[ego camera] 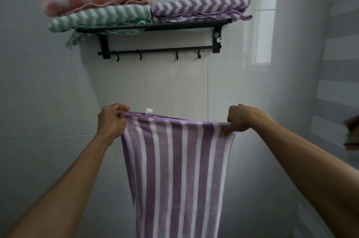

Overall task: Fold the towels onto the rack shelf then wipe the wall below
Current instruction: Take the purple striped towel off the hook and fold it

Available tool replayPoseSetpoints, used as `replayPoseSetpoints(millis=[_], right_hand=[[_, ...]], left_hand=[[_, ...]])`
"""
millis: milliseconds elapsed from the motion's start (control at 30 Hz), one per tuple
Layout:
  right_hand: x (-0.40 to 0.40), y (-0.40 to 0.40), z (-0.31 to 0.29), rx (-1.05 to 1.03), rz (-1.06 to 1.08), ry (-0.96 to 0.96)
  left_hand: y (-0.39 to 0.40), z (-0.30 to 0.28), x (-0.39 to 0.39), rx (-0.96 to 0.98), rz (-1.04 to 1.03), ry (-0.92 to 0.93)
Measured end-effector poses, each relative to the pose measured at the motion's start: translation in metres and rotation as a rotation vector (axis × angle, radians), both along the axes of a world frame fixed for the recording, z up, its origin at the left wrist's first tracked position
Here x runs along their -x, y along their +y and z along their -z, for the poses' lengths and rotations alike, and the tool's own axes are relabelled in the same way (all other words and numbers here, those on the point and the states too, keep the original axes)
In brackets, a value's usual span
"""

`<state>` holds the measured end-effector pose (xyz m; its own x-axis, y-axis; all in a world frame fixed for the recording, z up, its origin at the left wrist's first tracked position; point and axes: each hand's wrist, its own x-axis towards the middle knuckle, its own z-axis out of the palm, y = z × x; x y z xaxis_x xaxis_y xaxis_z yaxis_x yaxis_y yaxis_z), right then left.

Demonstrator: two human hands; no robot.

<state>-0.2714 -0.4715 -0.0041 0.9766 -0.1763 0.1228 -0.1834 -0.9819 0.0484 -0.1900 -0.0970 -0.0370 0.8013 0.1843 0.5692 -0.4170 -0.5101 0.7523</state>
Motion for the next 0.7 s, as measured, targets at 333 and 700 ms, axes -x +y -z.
replayPoseSetpoints(millis=[333,700], right_hand=[[0.007,0.0,-0.029,-0.632,-0.25,-0.116],[-0.002,0.03,-0.012,-0.072,-0.261,-0.25]], left_hand=[[0.014,-0.021,-0.007,0.088,-0.05,-0.052],[0.013,-0.005,-0.011,0.081,-0.093,-0.042]])
